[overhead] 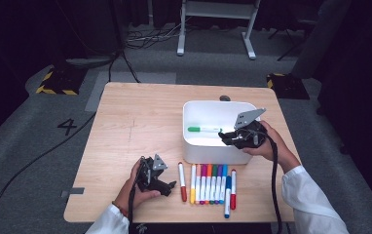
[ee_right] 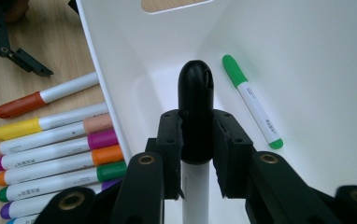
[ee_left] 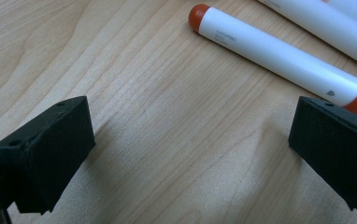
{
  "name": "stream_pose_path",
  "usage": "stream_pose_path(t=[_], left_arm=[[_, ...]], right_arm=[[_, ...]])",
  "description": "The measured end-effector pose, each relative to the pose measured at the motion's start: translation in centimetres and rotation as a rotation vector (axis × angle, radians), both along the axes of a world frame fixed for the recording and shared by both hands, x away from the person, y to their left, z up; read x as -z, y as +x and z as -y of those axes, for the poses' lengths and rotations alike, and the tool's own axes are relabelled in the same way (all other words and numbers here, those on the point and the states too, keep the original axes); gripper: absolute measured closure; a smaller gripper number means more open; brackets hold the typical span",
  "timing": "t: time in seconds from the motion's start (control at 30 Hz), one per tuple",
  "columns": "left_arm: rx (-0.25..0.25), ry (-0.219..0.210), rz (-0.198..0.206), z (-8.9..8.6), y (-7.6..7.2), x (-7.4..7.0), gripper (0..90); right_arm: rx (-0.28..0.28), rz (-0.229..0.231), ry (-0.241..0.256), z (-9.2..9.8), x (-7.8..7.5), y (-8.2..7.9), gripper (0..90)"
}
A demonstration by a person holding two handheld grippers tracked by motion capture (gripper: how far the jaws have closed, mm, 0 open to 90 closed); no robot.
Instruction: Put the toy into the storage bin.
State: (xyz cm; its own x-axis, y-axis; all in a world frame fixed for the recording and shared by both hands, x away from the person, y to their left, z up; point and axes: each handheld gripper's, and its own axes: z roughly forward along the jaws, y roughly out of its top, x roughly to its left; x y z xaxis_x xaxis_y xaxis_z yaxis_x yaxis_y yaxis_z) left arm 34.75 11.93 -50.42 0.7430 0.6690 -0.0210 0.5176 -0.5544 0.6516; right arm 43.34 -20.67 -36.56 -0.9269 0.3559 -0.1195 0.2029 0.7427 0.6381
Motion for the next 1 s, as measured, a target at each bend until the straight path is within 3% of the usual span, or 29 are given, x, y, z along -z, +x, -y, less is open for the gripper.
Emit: stream_pose_path(t=[0.23,0.6,0.73,1.0], left_arm=[[0.000,0.000,0.000,0.0,0.0,0.0,0.3],[0.001,0.000,0.000,0.0,0.0,0.0,0.3],[0.001,0.000,0.000,0.0,0.0,0.0,0.3],[0.000,0.000,0.000,0.0,0.0,0.0,0.3]], right_arm=[[0.009,-0.017,-0.019,-0.5,0.2,0.2,73.5],[0.048,-0.013,0.015,-0.4,0.3,0.2,64.2],[0.066,0.000,0.058,0.0,0.2,0.2,58.8],[0.103,0.052,0.192,1.6,-0.7,-1.0,49.0]])
